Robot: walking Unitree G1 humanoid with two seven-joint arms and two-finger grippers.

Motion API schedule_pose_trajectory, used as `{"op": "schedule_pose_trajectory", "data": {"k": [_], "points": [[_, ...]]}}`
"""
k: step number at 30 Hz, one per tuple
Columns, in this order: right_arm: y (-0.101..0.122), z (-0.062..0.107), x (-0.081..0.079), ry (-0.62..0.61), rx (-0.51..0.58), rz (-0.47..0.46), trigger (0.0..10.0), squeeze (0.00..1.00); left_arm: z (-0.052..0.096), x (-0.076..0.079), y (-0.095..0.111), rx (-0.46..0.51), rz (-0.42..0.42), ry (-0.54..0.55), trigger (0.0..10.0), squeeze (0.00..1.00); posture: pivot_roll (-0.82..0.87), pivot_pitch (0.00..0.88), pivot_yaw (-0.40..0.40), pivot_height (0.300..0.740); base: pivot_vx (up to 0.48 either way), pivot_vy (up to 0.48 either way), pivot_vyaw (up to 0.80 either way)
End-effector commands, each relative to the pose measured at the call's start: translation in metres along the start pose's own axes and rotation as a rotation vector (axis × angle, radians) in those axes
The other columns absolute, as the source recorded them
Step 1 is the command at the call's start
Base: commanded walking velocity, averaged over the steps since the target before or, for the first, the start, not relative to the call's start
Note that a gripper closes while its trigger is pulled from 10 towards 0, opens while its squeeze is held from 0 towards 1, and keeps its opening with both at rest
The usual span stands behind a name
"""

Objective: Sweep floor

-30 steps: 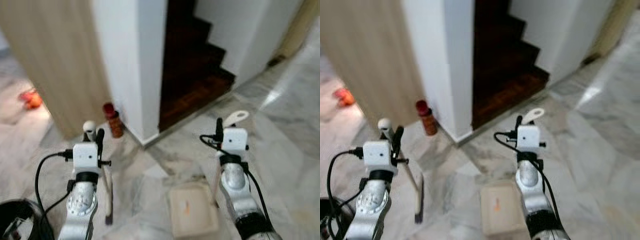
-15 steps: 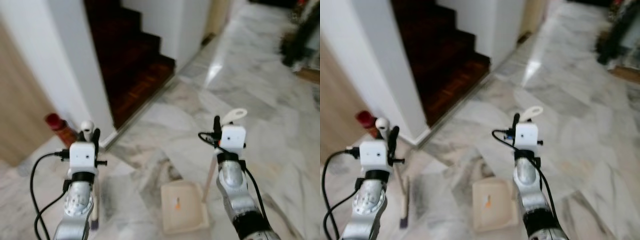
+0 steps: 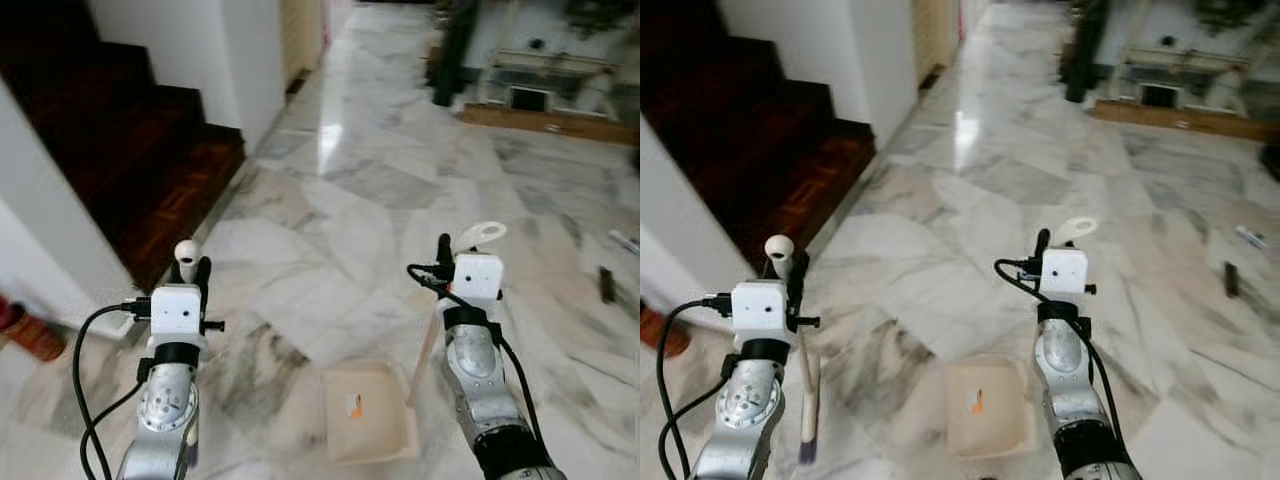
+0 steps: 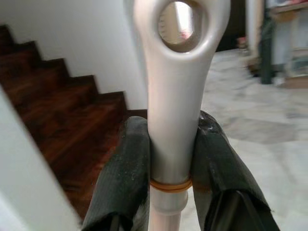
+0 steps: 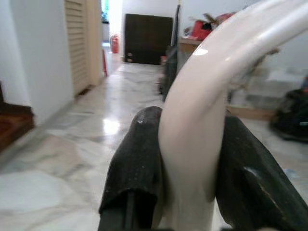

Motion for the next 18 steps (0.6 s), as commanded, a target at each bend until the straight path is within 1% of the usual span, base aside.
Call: {"op": "schedule_pose_trajectory", "data": {"k": [1, 5, 13, 18], "points": [[0.0108, -0.0041, 0.0001, 0.001, 0.036, -0.001, 10.0, 0.00, -0.0022, 0.0027, 0.0071, 0.034, 0.013, -0.011, 10.0, 0.00, 0.11, 0.089, 0.015, 0.740, 0.000, 0.000, -0.80], [0.0109, -0.0039, 0.0010, 0.003, 0.036, 0.000, 10.0, 0.00, -0.0010, 0.0060, 0.0062, 0.028, 0.032, -0.025, 10.0, 0.00, 0.11, 0.090, 0.014, 0.740, 0.000, 0.000, -0.80], [0.0108, -0.0026, 0.0000, 0.009, 0.037, 0.007, 10.0, 0.00, 0.0005, 0.0084, 0.0066, 0.028, 0.043, -0.037, 10.0, 0.00, 0.11, 0.096, 0.012, 0.740, 0.000, 0.000, -0.80], [0.0133, -0.0016, -0.0010, 0.016, 0.054, 0.008, 10.0, 0.00, 0.0007, 0.0069, 0.0026, 0.004, 0.057, -0.024, 10.0, 0.00, 0.11, 0.098, 0.012, 0.740, 0.000, 0.000, 0.00]]}}
Point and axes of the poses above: a point about 5 cm out from each wrist's last joint towards the gripper, its own z axis pointing back from the gripper into the wrist, its own y axis along the axis of the wrist's last joint, x = y × z, the point moved 5 cm from there along -z, pointing out of the wrist towards the gripper, and after that the axes turned 3 degrees about z, right-handed, at the moved point
